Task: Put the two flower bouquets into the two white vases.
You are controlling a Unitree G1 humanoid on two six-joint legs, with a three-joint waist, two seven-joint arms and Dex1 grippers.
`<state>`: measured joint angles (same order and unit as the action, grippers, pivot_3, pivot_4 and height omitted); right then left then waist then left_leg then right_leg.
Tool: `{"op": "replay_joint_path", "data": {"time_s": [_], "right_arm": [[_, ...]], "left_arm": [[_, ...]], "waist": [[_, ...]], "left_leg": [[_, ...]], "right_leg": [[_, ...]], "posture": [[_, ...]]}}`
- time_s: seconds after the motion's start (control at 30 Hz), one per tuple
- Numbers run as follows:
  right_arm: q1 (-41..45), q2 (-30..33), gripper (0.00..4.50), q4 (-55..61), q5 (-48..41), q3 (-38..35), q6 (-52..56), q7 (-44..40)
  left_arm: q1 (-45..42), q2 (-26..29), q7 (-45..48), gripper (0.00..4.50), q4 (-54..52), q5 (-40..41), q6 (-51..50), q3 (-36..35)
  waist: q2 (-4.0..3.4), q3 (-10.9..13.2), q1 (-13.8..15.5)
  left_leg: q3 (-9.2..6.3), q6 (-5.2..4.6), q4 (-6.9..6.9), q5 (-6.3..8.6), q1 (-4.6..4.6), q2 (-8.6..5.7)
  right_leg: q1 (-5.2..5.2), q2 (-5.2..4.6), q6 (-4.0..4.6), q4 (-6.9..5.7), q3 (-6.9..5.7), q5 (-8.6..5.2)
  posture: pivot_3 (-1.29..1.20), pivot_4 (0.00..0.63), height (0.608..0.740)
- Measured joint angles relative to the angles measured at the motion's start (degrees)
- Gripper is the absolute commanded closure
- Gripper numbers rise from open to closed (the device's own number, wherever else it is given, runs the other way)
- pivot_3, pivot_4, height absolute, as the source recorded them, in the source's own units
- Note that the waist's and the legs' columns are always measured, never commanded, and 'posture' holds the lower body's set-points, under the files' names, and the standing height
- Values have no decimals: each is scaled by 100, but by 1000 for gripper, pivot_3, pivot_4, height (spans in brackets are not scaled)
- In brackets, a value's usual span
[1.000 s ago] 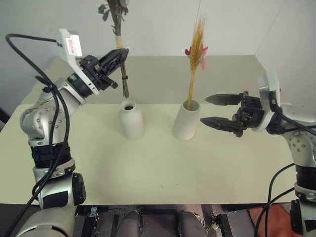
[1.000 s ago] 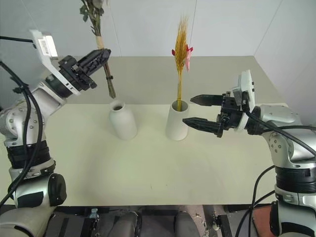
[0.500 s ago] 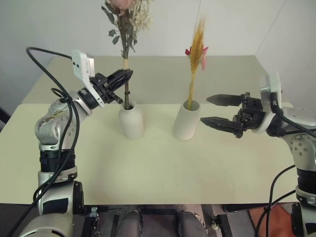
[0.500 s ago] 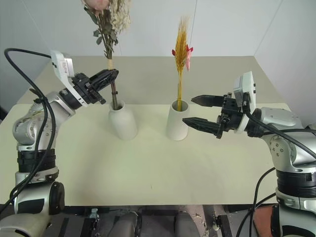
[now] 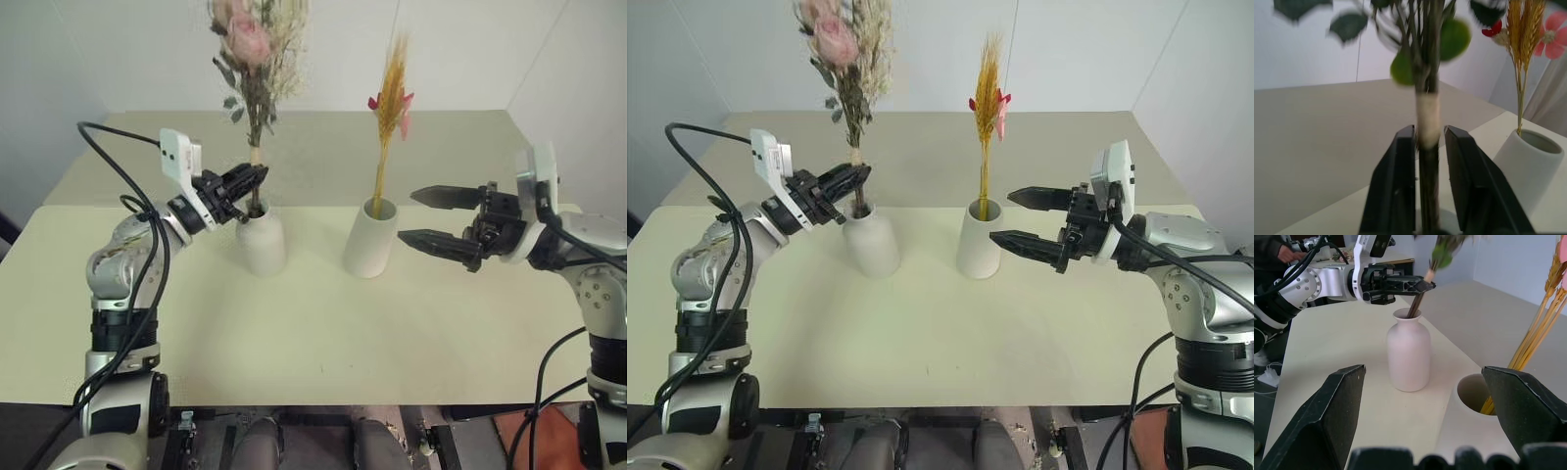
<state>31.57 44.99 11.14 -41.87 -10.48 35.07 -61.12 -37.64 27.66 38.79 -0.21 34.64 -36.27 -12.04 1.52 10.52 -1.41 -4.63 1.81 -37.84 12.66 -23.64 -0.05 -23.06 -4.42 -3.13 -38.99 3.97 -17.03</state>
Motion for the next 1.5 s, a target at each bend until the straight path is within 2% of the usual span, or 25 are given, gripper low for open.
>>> {"op": "replay_joint_path", "data": {"time_s": [0.07,0.13,0.27,0.43,0.53,0.67,0.83,1.0,1.5], "right_arm": [[-16,1,0,2,0,-18,0,-1],[-34,-3,0,3,0,-34,0,-2],[-64,-2,0,-25,5,-69,0,-7],[-46,-9,0,-75,9,-52,-1,-23],[-33,-1,0,-162,13,-35,-1,-78],[-36,0,0,-270,39,-24,-2,-134],[-56,25,0,-332,122,-15,-2,-140],[-79,197,0,-467,251,-16,-1,-130],[-650,583,0,-237,449,-314,64,158]], "left_arm": [[278,120,-2,1754,-314,136,-149,-72],[431,190,-14,1195,-511,216,-214,-155],[1402,677,13,27,-1475,649,-590,-615],[2366,1196,82,27,-2207,942,-785,-1130],[2988,1691,473,27,-2370,1007,-776,-1491],[3425,2263,1056,27,-2382,1022,-636,-1987],[3809,2608,1771,27,-2374,1034,-367,-2386],[3838,2780,2245,27,-2370,1205,-319,-2623],[3506,3049,2445,27,-2152,1527,-368,-2671]], "waist": [[0,0,-9],[0,0,-4],[-1,0,-76],[-1,0,-84],[-2,1,-91],[-3,1,-77],[-4,2,-78],[-5,3,-78],[-6,3,-94]], "left_leg": [[0,0,0,0,0,1],[0,0,0,0,0,1],[0,0,3,0,5,5],[0,-1,5,1,30,5],[0,-2,11,2,49,6],[0,-3,11,2,50,7],[1,-5,15,4,50,11],[1,-5,15,4,51,11],[2,-7,17,5,51,13]], "right_leg": [[0,0,0,0,1,0],[-1,0,0,-1,1,0],[0,1,0,-1,3,0],[25,1,1,1,2,0],[46,2,1,12,-1,-1],[53,1,2,17,-3,-1],[55,3,2,28,-6,-1],[56,2,2,27,-6,-1],[58,4,2,30,-6,-1]], "posture": [[0,150,740],[0,150,740],[0,150,740],[0,150,740],[0,150,740],[0,150,740],[0,150,740],[0,150,740],[0,150,740]]}}
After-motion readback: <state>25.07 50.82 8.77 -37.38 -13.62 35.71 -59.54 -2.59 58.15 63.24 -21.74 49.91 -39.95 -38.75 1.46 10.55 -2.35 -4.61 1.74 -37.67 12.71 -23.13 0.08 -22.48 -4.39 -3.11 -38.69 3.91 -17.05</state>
